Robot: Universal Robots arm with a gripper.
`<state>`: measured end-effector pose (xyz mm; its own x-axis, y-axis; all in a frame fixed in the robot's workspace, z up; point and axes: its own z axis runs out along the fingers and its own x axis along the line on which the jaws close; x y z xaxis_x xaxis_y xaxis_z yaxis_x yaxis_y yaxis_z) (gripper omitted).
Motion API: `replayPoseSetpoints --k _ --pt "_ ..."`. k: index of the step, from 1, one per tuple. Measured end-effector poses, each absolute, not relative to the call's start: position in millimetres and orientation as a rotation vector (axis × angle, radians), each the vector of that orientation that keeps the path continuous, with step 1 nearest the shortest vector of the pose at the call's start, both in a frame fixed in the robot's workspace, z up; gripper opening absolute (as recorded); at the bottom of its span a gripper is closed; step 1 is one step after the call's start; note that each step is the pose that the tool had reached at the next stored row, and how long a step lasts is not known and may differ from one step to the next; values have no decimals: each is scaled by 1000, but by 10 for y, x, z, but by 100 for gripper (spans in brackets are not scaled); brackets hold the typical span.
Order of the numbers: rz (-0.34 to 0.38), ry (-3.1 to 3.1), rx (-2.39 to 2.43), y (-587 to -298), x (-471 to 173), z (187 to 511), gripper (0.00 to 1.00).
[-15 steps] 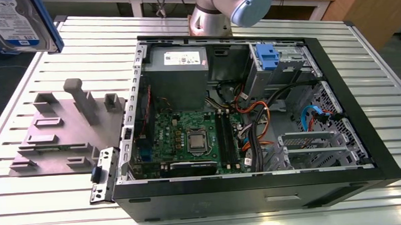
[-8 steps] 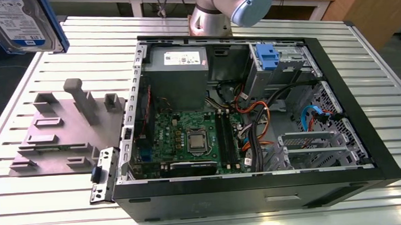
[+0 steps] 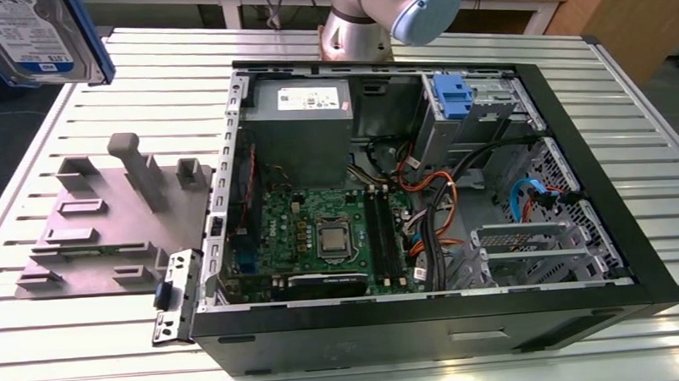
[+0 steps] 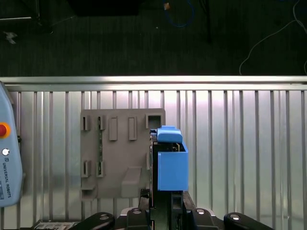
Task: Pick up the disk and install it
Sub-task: 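Pick up the disk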
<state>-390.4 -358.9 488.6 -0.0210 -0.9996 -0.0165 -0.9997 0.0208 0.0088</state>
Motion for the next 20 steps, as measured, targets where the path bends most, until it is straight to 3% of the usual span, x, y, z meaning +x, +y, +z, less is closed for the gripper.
replayPoseSetpoints --k 20 --pt "28 2241 -2194 -3586 -3904 4993 35"
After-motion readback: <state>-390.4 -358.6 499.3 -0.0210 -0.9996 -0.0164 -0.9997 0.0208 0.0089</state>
